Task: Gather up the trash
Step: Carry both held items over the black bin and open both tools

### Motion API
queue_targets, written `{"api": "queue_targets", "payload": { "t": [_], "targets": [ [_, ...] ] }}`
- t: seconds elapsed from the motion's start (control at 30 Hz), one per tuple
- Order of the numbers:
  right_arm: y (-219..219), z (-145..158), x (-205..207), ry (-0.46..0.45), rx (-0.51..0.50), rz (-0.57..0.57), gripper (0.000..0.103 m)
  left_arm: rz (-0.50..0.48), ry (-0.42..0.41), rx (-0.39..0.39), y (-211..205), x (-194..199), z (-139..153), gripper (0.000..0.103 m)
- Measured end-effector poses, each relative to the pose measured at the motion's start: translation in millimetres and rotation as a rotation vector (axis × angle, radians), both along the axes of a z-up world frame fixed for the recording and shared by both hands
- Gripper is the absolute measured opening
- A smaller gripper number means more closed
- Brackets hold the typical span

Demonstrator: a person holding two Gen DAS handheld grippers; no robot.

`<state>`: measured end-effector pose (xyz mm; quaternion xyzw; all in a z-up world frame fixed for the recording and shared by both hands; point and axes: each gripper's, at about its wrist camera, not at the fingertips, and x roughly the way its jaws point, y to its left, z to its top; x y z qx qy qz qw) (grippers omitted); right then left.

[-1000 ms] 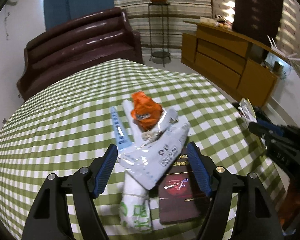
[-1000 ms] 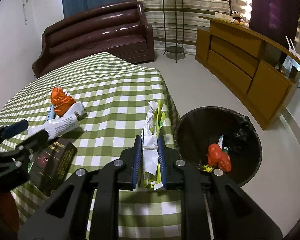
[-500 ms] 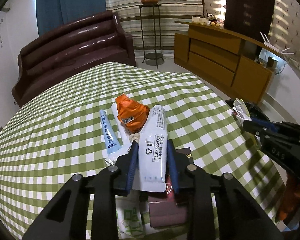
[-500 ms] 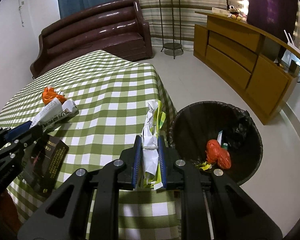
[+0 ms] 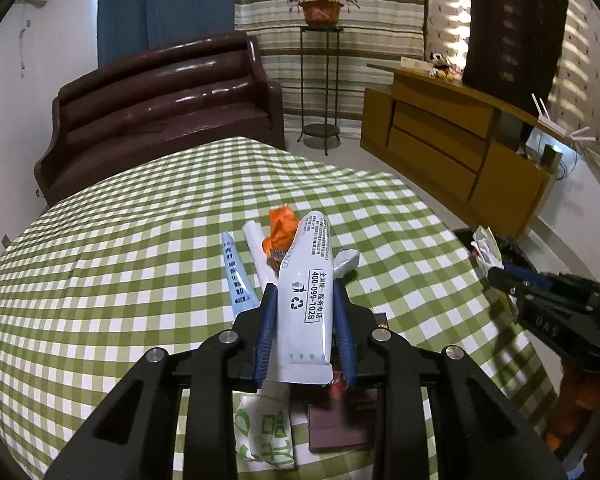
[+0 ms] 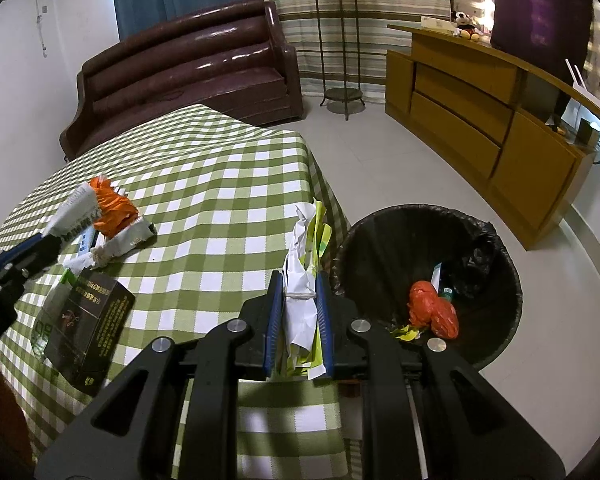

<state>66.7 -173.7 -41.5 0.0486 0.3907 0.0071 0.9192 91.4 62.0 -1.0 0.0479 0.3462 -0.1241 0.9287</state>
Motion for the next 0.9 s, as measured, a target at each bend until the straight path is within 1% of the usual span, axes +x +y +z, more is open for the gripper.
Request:
{"api": "queue_targets", "payload": {
  "t": [0.2,0.37,0.53,0.67,0.9],
  "targets": [
    [-9,9,-4,-0.023,-0.002,-0.020,0.017,0.024,-0.026,-0.038,-4,-1,11,0.028],
    [-25,16,-5,-0.045,-0.006,-0.049,0.017,0.010,-0.039,-0.051,-19,0,16,0.028],
    [-47,21,-7,-0.061,-0.013,-0.089,0.017,-0.025,-0.041,-0.064,-47,3,18,0.028],
    [-64,23,-9,-0.069,-0.022,-0.121,0.017,-0.056,-0.029,-0.079,-73,6,16,0.028],
    [-93,22,-10,-0.073,-0.037,-0.159,0.017,-0.118,-0.029,-0.069,-120,14,10,0.028]
  ]
}}
